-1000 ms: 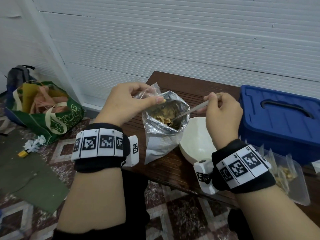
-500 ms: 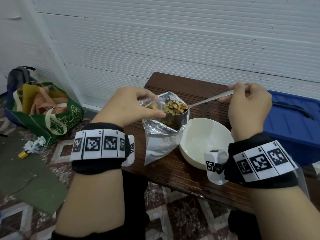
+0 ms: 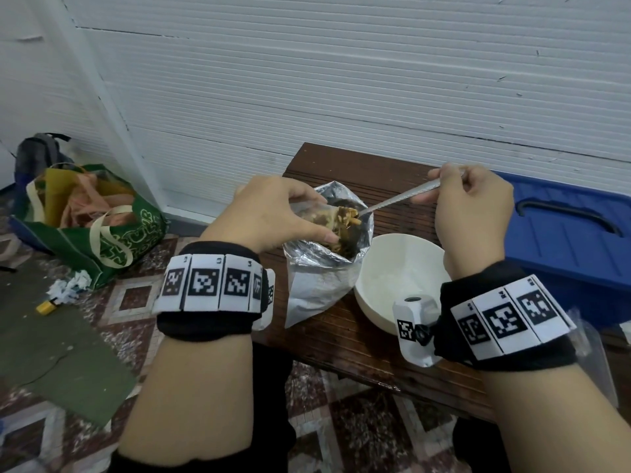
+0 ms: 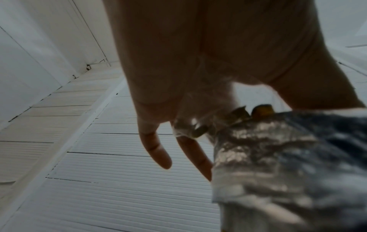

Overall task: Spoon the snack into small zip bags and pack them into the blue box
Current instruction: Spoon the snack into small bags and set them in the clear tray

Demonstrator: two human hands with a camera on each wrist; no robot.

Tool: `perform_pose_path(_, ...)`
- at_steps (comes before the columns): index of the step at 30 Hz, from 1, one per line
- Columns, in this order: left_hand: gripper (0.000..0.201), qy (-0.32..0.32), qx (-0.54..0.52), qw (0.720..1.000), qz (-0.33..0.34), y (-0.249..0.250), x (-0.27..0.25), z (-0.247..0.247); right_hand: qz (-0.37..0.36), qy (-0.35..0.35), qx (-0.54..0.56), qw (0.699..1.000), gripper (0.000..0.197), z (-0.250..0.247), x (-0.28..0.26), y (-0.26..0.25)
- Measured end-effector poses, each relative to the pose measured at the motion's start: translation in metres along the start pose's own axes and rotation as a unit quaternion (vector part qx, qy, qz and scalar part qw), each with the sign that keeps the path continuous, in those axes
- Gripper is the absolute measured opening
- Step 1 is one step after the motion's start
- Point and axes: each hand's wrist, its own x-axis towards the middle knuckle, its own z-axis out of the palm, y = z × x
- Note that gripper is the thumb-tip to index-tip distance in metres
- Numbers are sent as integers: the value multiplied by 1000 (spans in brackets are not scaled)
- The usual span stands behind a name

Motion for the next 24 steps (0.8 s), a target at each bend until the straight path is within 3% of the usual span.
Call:
perform_pose_path(11, 40, -7, 11, 1000, 5, 0, 3, 3, 4, -34, -9, 999, 26, 7, 3, -2)
perform_pose_path(18, 43, 22, 22, 999, 19, 4, 2, 10, 22, -45, 20, 999, 23, 8, -4, -1)
perform_pose_path(24, 50, 23, -64, 997, 22, -9, 2, 10, 12, -26, 28, 999, 22, 3, -4, -3)
